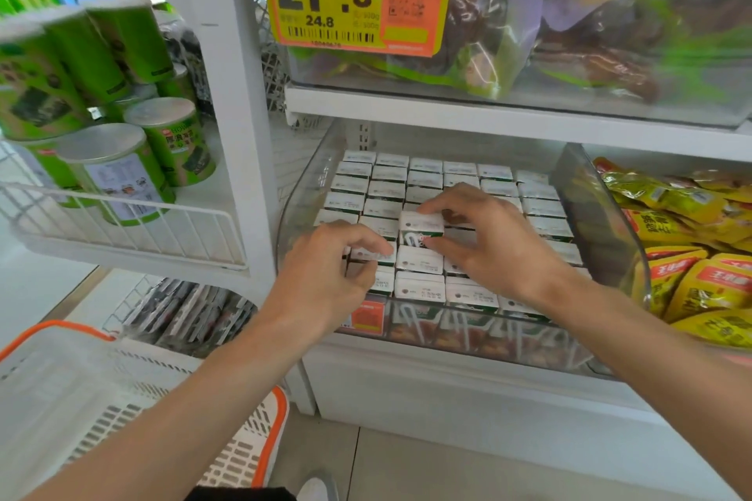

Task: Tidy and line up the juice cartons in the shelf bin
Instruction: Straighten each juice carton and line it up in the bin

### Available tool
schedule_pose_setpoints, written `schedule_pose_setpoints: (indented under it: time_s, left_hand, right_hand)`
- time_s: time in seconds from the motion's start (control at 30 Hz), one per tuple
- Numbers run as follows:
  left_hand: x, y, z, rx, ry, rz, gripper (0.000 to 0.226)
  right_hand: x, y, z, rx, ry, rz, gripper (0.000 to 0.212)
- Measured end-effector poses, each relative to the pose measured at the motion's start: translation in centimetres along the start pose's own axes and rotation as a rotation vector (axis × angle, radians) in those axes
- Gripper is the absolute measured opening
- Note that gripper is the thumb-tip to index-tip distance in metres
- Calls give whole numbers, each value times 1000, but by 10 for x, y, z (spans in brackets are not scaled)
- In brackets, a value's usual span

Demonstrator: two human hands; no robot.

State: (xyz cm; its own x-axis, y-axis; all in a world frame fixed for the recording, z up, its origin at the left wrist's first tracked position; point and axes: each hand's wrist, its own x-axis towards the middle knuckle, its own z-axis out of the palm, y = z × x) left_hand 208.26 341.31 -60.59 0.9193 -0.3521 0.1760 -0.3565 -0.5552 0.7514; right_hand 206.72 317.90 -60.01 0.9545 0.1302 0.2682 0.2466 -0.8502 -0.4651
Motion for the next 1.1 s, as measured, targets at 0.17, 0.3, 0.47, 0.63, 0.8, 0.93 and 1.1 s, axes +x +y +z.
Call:
schedule_pose_setpoints:
  time_s: [0.17,0.3,0.47,0.63,0.8,0.93,1.1]
  left_hand:
    - [0,-2,0,7,1,-2,24]
    - [0,-1,1,9,6,8,25]
    - [0,2,6,11,11,23,28]
    - [1,6,12,30,-8,41,28]
    - [3,7,15,58,-16,51,27]
    - [3,8,16,45,-11,48,29]
    - [1,11,15,28,0,42,29]
  right_hand:
    - [-1,5,-3,-91,-120,-54,33]
    - [-3,15,-23,-48,-103,-36,36]
    - [-6,26,-40,-171,-140,8,25]
    - [-2,24,-47,-269,-205,19,33]
    - [-2,21,-48,-263,-207,42,25]
    - [1,16,-50,-314,-253,45,25]
    - [7,16,-52,-342,-320,49,35]
